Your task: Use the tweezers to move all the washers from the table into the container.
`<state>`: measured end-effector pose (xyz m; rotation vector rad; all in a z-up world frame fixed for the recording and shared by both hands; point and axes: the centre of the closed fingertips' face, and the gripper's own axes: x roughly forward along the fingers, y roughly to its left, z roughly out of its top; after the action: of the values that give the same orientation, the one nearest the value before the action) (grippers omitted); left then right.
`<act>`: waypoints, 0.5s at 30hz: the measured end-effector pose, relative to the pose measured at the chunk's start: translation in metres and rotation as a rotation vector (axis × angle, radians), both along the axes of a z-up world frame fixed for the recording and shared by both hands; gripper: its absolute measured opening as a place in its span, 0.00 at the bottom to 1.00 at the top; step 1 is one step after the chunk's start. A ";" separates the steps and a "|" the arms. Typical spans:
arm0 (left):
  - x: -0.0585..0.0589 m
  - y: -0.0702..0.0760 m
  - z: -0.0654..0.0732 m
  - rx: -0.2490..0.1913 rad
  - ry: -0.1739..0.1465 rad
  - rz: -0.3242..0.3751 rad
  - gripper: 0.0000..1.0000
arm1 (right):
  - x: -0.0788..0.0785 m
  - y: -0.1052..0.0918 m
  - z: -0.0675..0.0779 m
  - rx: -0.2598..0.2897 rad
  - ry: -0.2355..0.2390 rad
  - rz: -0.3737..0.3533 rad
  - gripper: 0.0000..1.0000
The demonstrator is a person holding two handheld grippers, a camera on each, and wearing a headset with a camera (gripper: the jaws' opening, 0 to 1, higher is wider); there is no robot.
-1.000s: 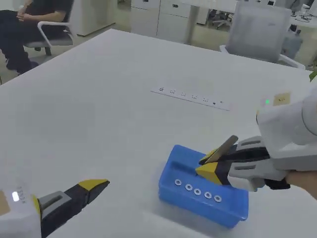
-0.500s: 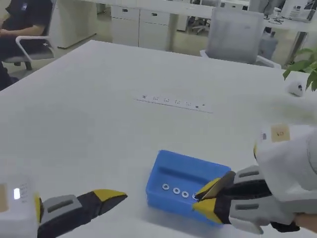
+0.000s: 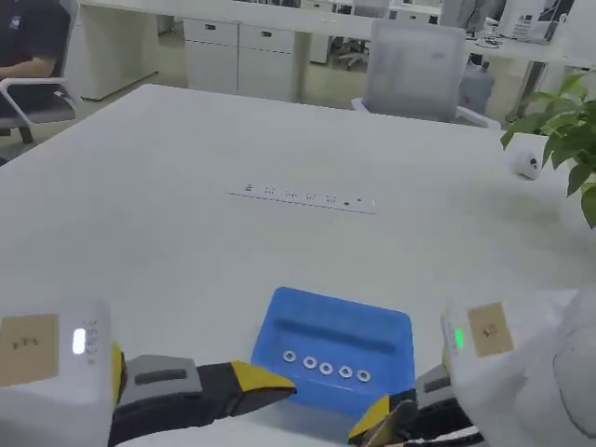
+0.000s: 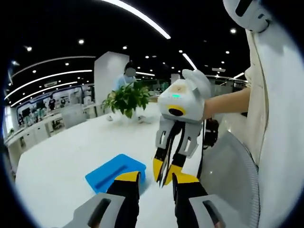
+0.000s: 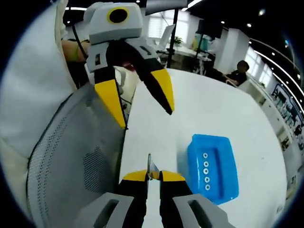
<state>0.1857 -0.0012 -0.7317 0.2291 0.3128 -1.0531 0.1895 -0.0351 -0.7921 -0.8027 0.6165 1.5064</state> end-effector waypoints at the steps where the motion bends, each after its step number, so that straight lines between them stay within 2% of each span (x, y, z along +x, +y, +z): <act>1: -0.003 -0.004 0.000 0.002 0.009 -0.032 0.24 | -0.003 0.000 -0.002 -0.008 -0.003 0.009 0.05; 4: -0.009 -0.011 0.000 0.000 0.024 -0.086 0.21 | -0.009 -0.001 -0.006 -0.020 0.004 0.017 0.05; 8: -0.017 -0.020 -0.007 0.044 0.036 -0.171 0.18 | -0.013 -0.002 -0.008 -0.024 0.010 0.017 0.05; 10: -0.026 -0.023 -0.007 0.025 0.061 -0.207 0.15 | -0.014 -0.003 -0.010 -0.030 0.007 0.012 0.05; 12: -0.038 -0.030 -0.006 -0.015 0.109 -0.247 0.11 | -0.013 -0.005 -0.011 -0.039 -0.002 0.008 0.05; 13: -0.034 -0.053 0.010 -0.013 0.130 -0.258 0.10 | -0.013 -0.006 -0.011 -0.041 -0.003 0.007 0.05; 14: -0.031 -0.059 0.014 -0.003 0.114 -0.252 0.09 | -0.013 -0.006 -0.010 -0.042 -0.006 0.004 0.05; 15: -0.030 -0.058 0.013 0.007 0.108 -0.256 0.10 | -0.013 -0.006 -0.010 -0.039 -0.006 -0.001 0.05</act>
<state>0.1557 -0.0592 -0.7184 0.2230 0.3913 -1.3202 0.1767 -0.0413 -0.8019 -0.8363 0.6431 1.4941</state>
